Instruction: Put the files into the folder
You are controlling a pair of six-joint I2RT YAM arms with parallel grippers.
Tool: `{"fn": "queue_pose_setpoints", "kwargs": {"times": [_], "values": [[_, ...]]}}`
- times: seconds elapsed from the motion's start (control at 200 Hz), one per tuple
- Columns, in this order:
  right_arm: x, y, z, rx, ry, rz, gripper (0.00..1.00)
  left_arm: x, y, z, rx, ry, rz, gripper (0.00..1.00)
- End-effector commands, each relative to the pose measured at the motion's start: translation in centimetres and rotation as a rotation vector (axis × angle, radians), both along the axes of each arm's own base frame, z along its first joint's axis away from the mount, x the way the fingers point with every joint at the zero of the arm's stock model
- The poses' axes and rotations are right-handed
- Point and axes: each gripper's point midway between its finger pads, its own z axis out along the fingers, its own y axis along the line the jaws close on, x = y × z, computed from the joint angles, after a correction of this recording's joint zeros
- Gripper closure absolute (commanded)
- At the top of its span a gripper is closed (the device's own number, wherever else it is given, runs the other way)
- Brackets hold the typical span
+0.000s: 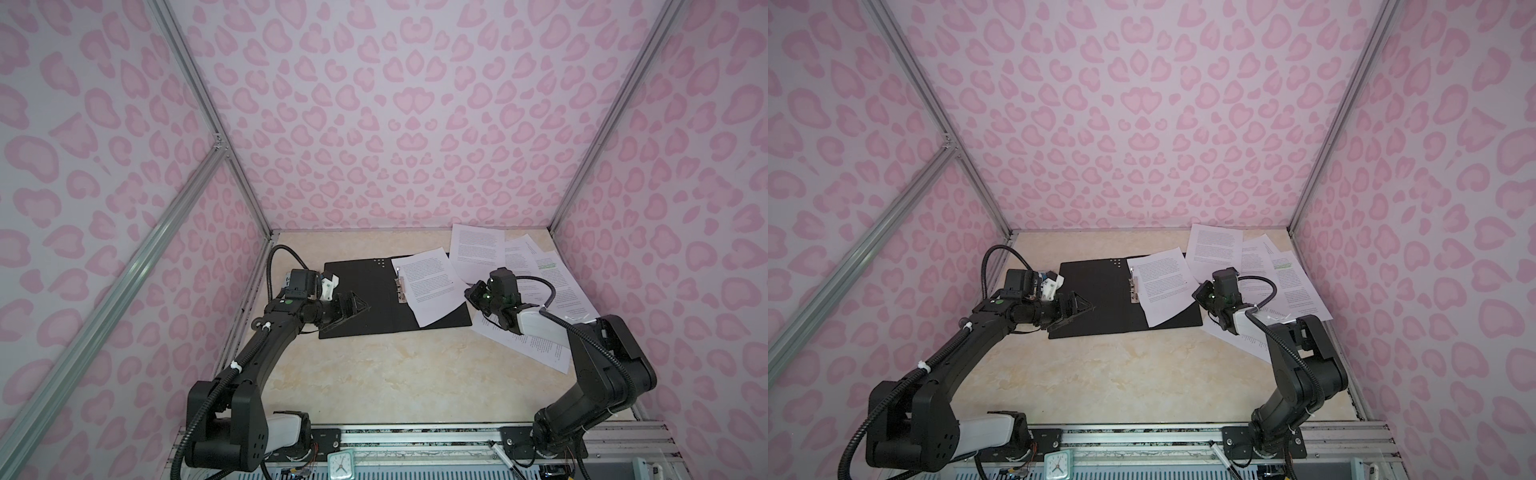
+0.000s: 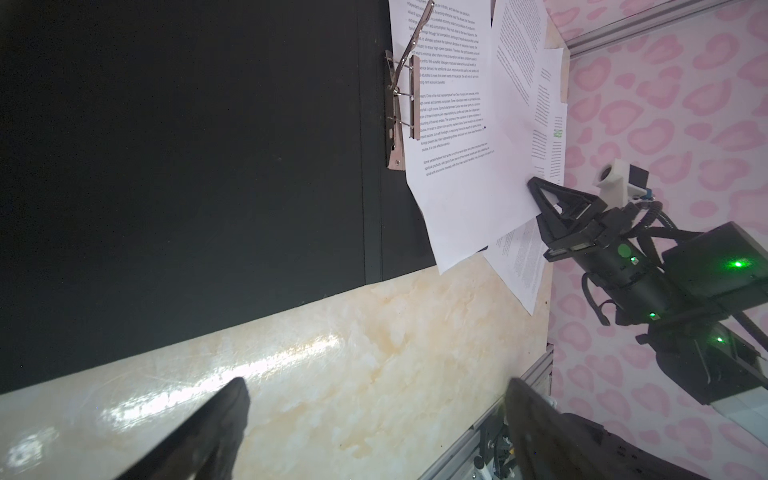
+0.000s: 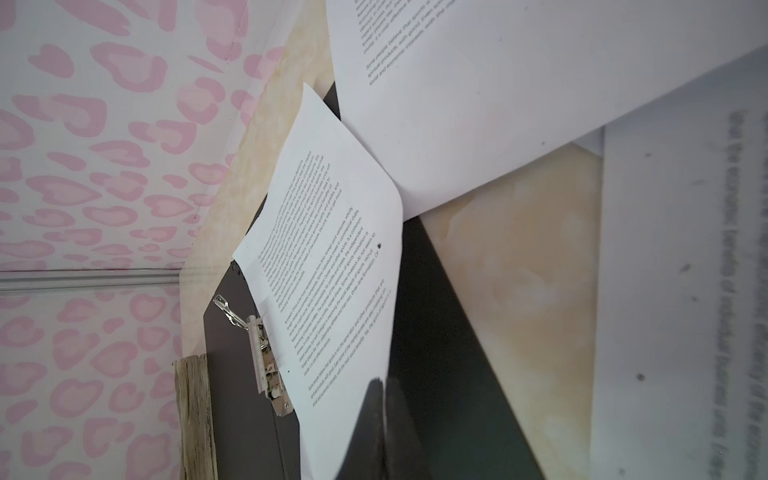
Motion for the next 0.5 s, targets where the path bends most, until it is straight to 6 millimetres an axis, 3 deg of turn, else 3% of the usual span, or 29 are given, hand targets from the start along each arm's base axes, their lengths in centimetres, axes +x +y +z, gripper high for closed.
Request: {"fn": "queue_pose_setpoints", "kwargs": {"times": [0.0,0.235,0.495], "values": [[0.2,0.1,0.8,0.047,-0.021,-0.046,1.00,0.3,-0.4,0.3,-0.026,-0.019,-0.012,0.03],[-0.4,0.6,1.9,0.046,-0.040,-0.089,1.00,0.2,-0.4,0.3,-0.026,-0.020,-0.012,0.03],[-0.4,1.2,0.9,0.055,-0.032,-0.121,1.00,0.2,-0.5,0.3,-0.034,-0.016,-0.014,0.03]]}}
